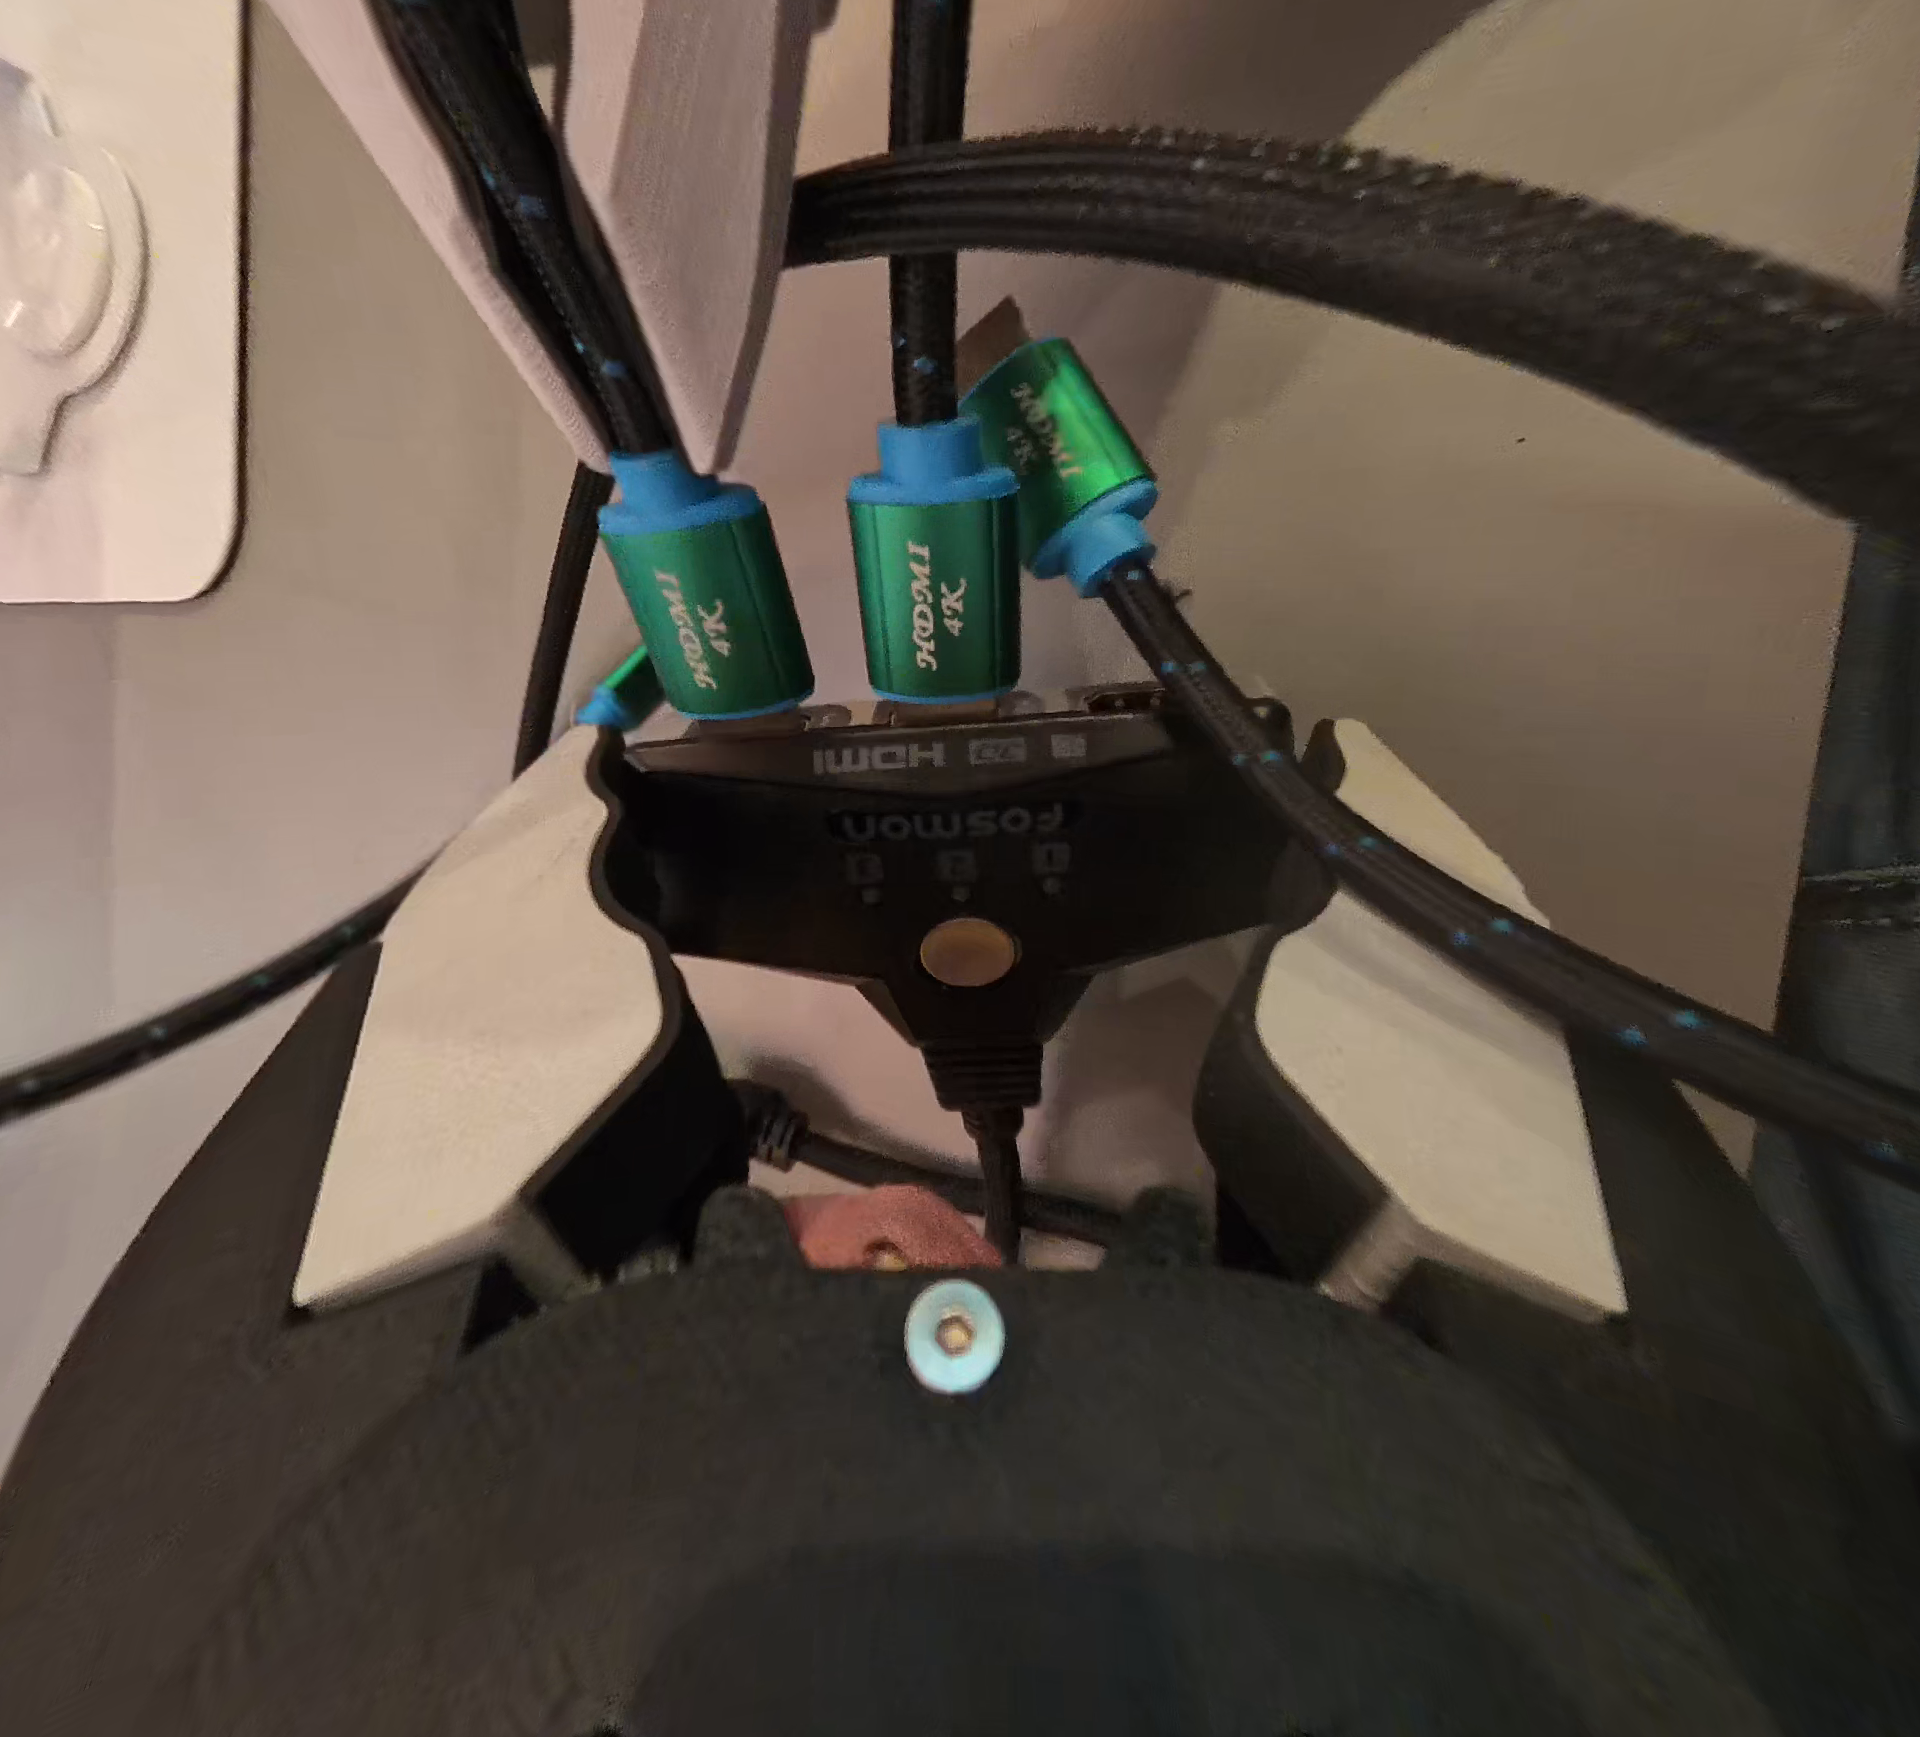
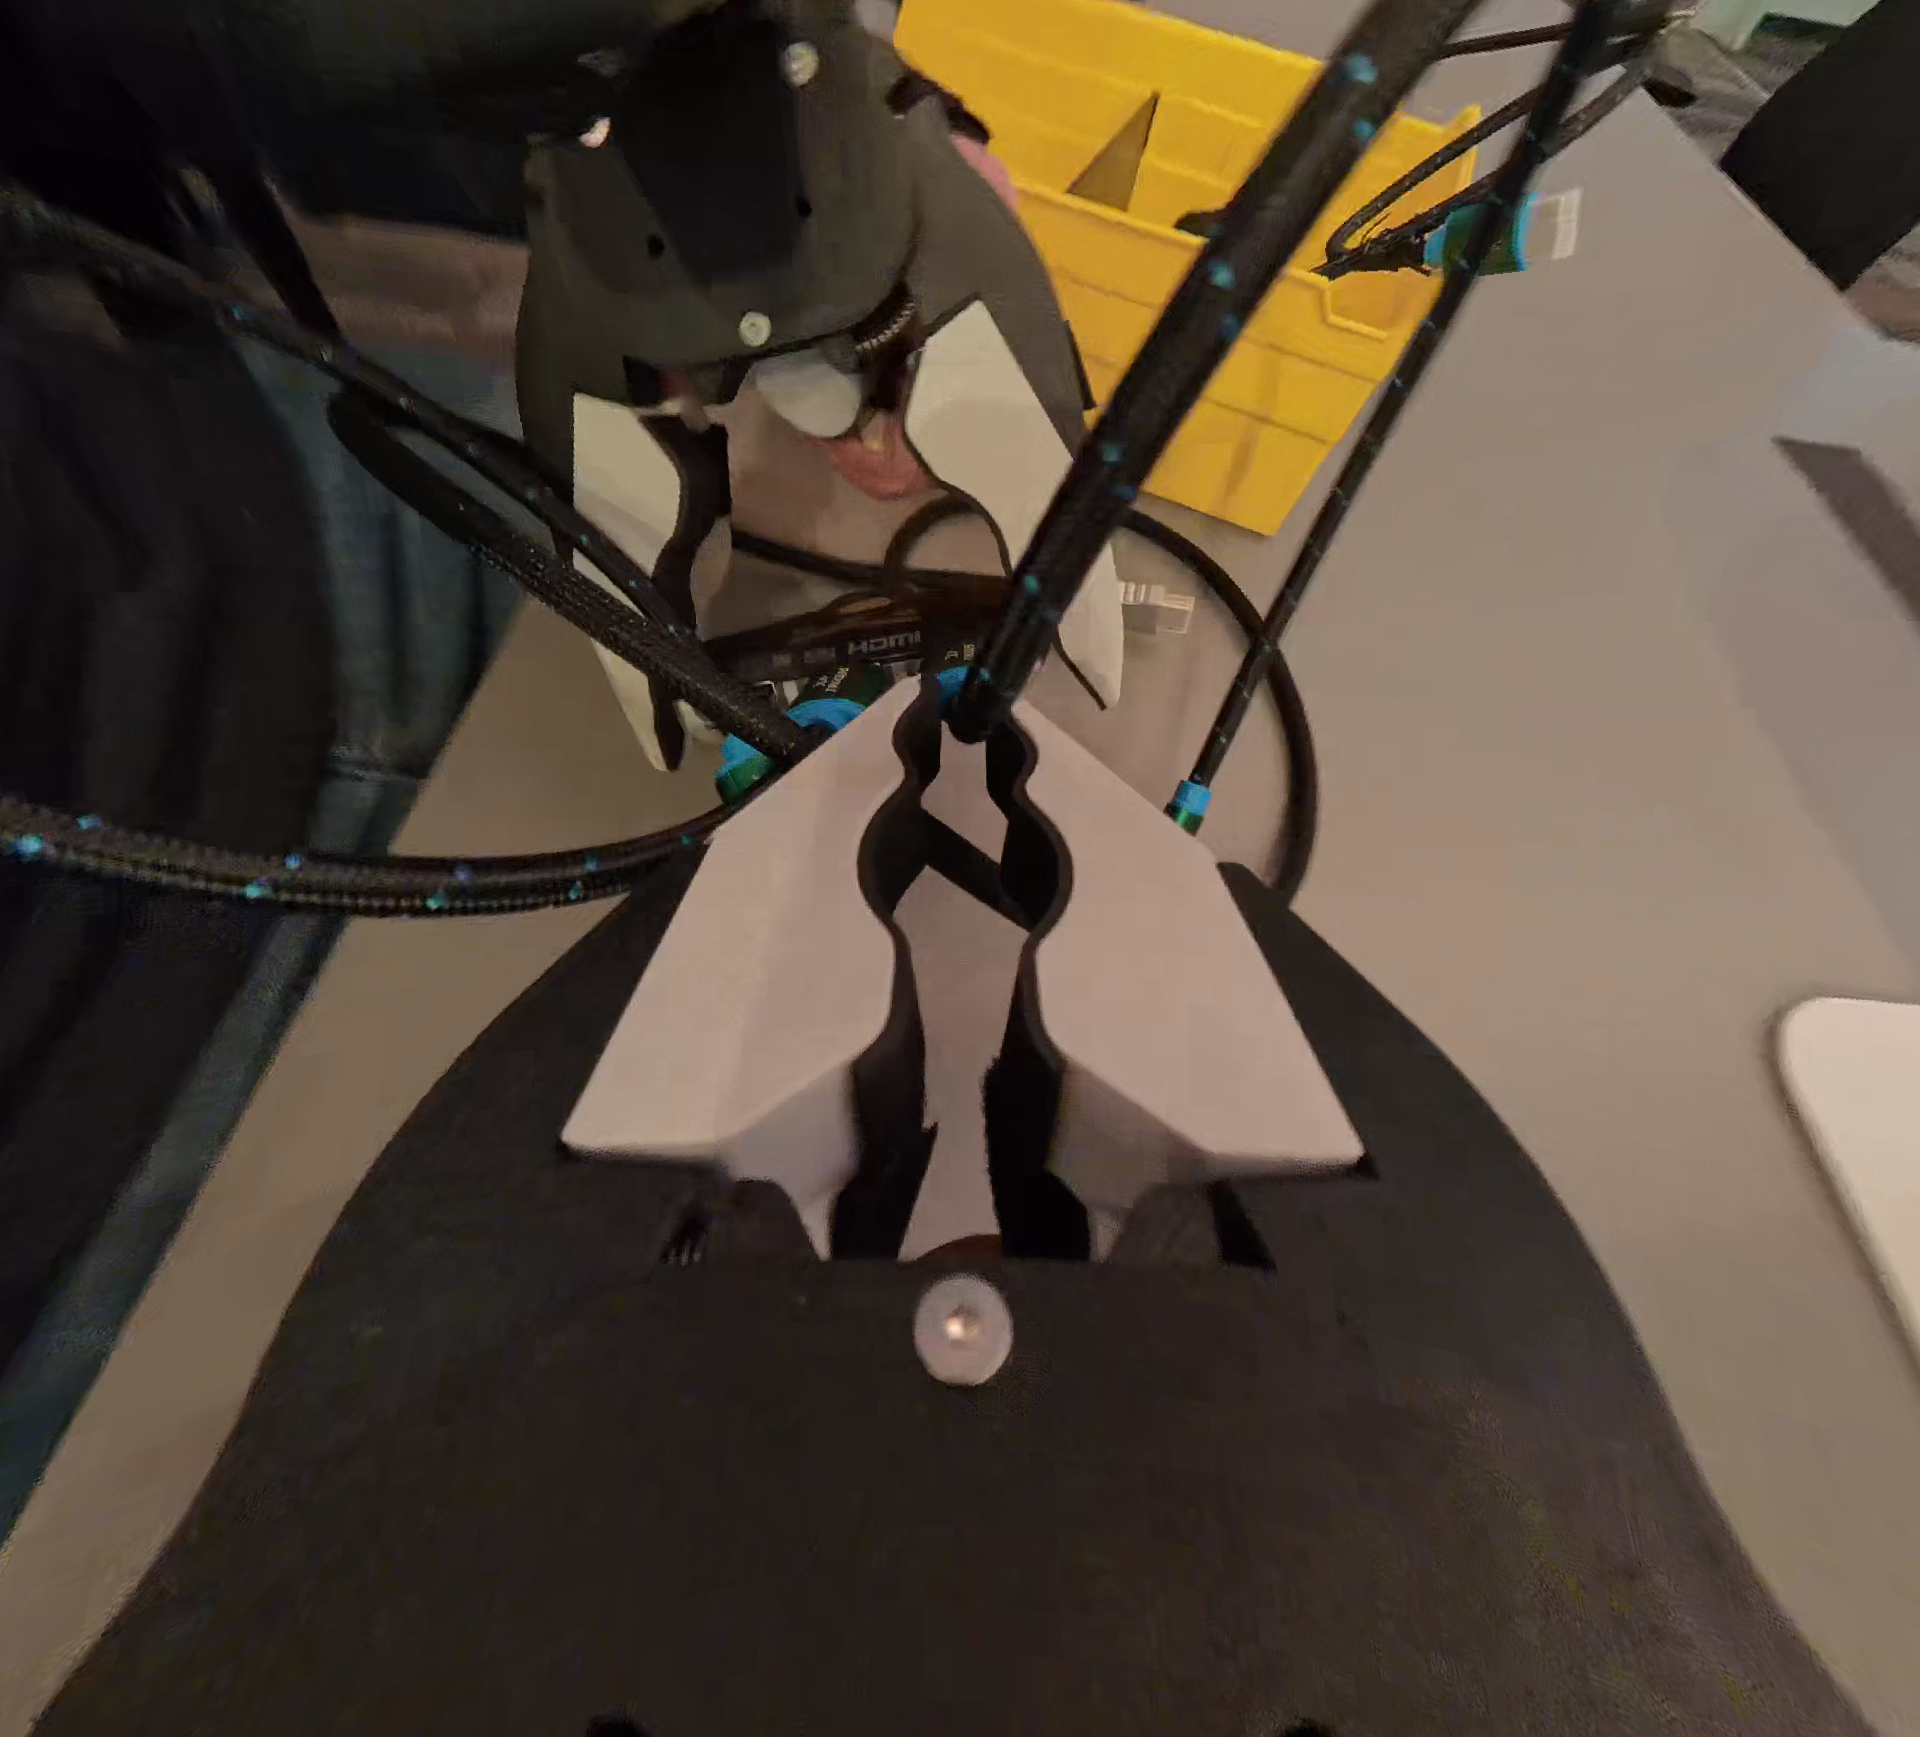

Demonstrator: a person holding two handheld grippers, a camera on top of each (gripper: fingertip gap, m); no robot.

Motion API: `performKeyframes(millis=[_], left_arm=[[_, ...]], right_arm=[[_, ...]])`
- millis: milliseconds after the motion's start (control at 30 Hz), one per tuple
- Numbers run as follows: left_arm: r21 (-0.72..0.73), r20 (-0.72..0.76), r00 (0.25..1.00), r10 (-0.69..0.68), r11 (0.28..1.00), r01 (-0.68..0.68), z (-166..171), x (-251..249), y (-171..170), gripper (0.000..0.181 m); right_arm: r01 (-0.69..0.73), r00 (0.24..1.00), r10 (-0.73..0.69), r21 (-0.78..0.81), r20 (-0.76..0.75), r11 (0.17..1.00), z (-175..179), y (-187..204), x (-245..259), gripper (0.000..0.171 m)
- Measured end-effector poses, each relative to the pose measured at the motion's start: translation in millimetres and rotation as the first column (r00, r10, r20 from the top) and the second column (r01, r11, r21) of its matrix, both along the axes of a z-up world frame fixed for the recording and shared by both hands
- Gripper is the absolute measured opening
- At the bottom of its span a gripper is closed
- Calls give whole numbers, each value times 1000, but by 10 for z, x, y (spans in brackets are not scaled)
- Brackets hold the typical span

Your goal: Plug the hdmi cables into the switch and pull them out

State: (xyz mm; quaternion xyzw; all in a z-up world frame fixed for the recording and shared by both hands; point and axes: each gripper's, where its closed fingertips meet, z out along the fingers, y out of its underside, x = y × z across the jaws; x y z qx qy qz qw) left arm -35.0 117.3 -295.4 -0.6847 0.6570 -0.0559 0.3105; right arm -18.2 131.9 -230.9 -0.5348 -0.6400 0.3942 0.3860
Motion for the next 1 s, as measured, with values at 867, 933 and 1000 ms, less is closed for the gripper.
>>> performKeyframes(millis=[867, 933, 1000], left_arm=[[76, -4, 997, 75, 994, -75, 21, -96, 178, 116], [65, -17, 997, 70, 996, -68, -34, -107, 154, 116], [58, -16, 997, 75, 996, -74, -53, -113, 149, 116]], right_arm=[[77, 996, -77, 11, -39, 997, 119, 82, 176, 4], [82, 995, -82, -4, -57, 997, 211, 92, 208, 4], [128, 990, -129, -24, -57, 991, 283, 163, 252, 4]])
